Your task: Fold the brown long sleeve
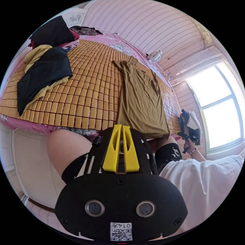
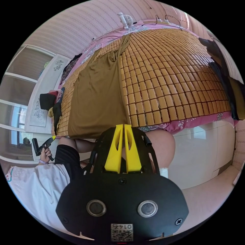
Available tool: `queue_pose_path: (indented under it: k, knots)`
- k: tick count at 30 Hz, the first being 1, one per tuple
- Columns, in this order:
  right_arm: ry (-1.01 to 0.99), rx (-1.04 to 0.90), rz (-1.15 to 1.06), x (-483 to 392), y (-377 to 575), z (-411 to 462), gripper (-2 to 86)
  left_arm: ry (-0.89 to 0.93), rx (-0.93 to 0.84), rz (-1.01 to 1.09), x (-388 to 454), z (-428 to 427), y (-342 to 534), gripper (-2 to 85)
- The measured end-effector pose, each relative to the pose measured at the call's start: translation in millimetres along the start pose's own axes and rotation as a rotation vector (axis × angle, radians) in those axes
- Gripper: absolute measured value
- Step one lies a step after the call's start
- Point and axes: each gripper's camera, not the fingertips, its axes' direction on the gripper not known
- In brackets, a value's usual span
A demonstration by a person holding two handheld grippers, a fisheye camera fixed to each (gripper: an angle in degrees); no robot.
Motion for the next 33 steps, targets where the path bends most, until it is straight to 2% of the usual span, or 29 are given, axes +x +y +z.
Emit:
queue_pose_path:
  k: [5,8,10,13,18,22,26,33]
  knots:
    - [0.005,0.028,-0.046,-23,15,-5,0.1,0.013,0.043,0.021,2,-1,2,-1.0]
    - [0.051,0.112,-0.115,-44,30,-16,-0.1,0.012,0.072,0.034,4,-4,8,-1.0]
    - [0.189,0.215,-0.188,-66,46,-30,-0.3,-0.043,0.112,0.031,7,-10,13,-1.0]
    - [0.283,0.263,-0.219,-83,56,-40,-0.4,-0.088,0.163,0.056,12,-16,18,-1.0]
    - [0.263,0.315,-0.22,-92,53,-56,-0.5,-0.049,0.177,0.159,30,-5,9,-1.0]
    - [0.217,0.352,-0.278,-104,37,-64,0.0,0.027,0.163,0.259,58,18,-7,-1.0]
    - [0.271,0.374,-0.303,-112,7,-64,0.7,0.069,0.117,0.372,93,50,-32,-0.8]
    - [0.239,0.38,-0.326,-98,-86,-50,2.9,0.125,0.034,0.617,154,133,-109,0.1]
